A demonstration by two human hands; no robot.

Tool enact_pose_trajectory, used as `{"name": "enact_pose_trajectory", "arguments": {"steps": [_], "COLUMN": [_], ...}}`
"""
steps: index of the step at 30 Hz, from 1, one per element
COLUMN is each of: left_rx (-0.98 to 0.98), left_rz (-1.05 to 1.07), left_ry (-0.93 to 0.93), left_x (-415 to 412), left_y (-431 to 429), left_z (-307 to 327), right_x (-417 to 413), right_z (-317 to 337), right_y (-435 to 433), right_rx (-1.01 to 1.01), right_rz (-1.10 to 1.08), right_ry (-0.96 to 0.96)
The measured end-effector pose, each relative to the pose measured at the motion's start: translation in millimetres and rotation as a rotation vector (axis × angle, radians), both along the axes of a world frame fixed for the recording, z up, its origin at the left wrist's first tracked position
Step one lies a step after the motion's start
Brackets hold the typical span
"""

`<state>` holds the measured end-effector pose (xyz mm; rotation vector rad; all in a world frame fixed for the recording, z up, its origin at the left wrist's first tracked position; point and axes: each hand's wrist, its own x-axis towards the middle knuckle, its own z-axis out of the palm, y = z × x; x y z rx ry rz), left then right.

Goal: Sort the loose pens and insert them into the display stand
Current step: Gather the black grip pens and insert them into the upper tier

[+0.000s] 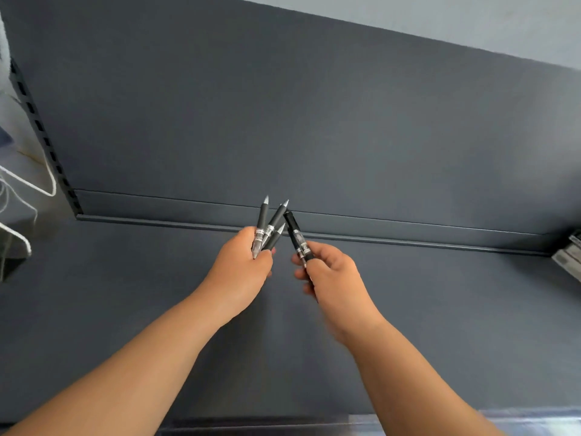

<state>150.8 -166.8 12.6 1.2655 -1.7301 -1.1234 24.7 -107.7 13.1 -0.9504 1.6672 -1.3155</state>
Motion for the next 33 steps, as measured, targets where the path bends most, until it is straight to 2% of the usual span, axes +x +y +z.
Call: {"name": "enact_pose_trajectory", "arguments": {"steps": [7,15,20,25,33], "left_rx": [0.027,0.299,0.350,0.495,0.600], "left_rz": [-0.155,-0.309,-0.353,-0.461,-0.593], "left_ry": [0.083,0.314,0.367,0.427,0.478], "left_x": [-108.8,-263.6,-342.9,-408.7,-496.5], "left_y": [70.9,190.5,260.6,320.5,371.1], "left_z": [14.0,28.9,30.4,42.0,57.3], "right_x": [-97.6,-223.3,-288.5,-339.2,-404.9], "right_z": [16.0,32.7,30.1,33.8,37.8], "right_y": [94.2,227.9,305.0,367.2,425.1], "right_rx": [-0.059,-0.161,-0.182,-0.198,-0.258], "right_rz": [-0.129,-0.254,-0.351,-0.442,-0.536], "right_ry": [-0.082,-0.201,-0.177,-0.186,-0.157]}}
